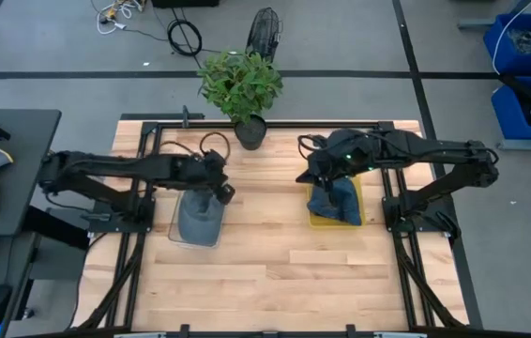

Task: Pick & Place hat
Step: Return to Home Position

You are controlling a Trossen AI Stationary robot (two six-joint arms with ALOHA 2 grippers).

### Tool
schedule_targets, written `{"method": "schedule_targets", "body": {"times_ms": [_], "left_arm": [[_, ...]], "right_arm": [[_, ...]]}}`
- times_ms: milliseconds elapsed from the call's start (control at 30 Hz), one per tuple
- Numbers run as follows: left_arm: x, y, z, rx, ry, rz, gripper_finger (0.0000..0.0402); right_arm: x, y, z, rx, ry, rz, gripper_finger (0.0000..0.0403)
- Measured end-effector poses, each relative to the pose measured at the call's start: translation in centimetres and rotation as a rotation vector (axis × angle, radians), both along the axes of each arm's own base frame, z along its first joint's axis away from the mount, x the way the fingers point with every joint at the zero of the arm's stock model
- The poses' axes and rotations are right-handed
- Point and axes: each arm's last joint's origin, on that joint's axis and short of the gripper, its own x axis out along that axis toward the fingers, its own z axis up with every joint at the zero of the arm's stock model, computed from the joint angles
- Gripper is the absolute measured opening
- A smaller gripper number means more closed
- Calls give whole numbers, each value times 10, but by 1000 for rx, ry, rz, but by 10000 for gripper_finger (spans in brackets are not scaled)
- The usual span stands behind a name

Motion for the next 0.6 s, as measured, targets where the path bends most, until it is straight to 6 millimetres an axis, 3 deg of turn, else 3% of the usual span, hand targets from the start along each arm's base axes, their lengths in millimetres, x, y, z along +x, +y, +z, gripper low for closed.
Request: {"method": "schedule_targets", "body": {"times_ms": [67,200,333,467,600], "left_arm": [[-7,-11,30,49,-70,-100,2],[-40,-32,84,154,-234,-290,2],[-84,-43,113,290,-338,-391,3],[-118,-48,113,431,-340,-405,3],[-134,-49,81,522,-302,-470,3]], "right_arm": [[-10,5,4,0,3,22,2],[-38,12,16,-10,-5,40,1],[-72,12,29,-80,-39,-35,1],[-105,8,28,-89,-111,-104,1],[-130,5,-2,-90,-200,-104,4]]}}
